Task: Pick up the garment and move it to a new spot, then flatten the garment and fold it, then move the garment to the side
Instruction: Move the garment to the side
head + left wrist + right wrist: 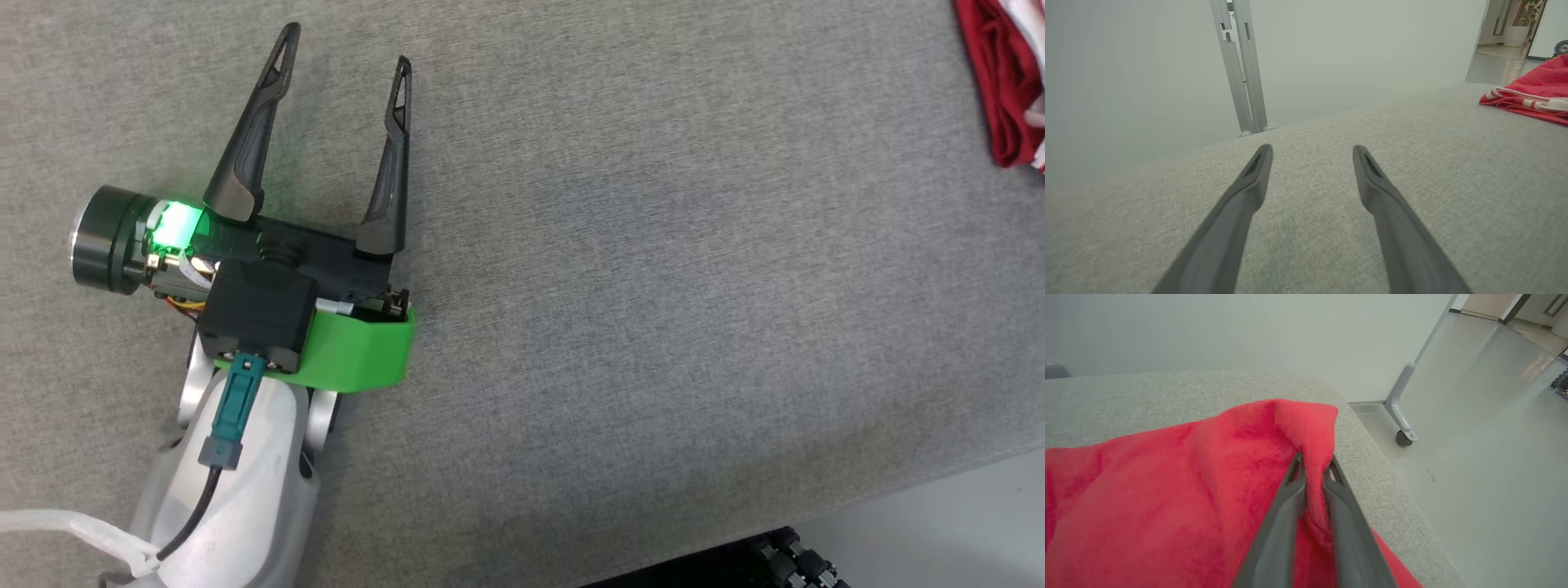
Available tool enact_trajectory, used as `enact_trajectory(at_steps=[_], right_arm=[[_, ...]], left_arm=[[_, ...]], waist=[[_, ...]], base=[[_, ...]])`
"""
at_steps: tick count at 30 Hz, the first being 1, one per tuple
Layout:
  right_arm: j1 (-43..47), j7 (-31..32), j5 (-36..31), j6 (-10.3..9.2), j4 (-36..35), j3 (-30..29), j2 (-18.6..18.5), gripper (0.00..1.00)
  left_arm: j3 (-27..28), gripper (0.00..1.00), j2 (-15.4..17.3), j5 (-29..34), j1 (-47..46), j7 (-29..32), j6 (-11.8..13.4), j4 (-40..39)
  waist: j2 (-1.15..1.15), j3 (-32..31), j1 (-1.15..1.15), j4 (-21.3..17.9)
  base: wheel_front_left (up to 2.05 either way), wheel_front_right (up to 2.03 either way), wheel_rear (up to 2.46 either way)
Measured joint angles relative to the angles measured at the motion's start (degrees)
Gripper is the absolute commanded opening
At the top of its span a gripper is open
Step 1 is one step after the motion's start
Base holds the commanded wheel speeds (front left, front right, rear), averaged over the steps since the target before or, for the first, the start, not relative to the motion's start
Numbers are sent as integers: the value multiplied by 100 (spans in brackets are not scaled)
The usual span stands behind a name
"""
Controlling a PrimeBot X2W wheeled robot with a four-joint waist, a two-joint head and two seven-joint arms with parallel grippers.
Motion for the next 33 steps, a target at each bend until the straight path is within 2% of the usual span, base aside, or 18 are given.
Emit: enact_trajectory(at_steps=[4,10,14,20,25,33], right_arm=[[2,-1,-258,0,137,-358,-33,100],[721,-5,-648,-1,-101,-1158,97,100],[1486,-5,-960,-1,-745,-1857,421,100],[2734,-4,-1605,-1,-2069,-2630,1316,100],[3808,-4,-2124,-1,-3222,-2688,2087,100],[4935,-5,-2454,-1,-4113,-2314,2728,100]], left_arm=[[-13,100,5,-1,-1,-25,31,15],[-7,100,8,-103,172,-78,86,177],[65,100,45,-207,405,-109,142,299],[219,100,73,-444,923,-125,288,486],[375,100,66,-693,1512,-148,427,683],[543,100,-7,-1061,2131,-200,528,964]], waist=[[0,33,0,128],[0,-209,0,154],[0,-504,-1,112],[0,-1050,-1,45],[0,-1668,-1,3],[0,-2497,-1,69]], base=[[0,0,0],[0,0,0],[0,0,0],[0,0,0],[0,0,0],[0,0,0]])
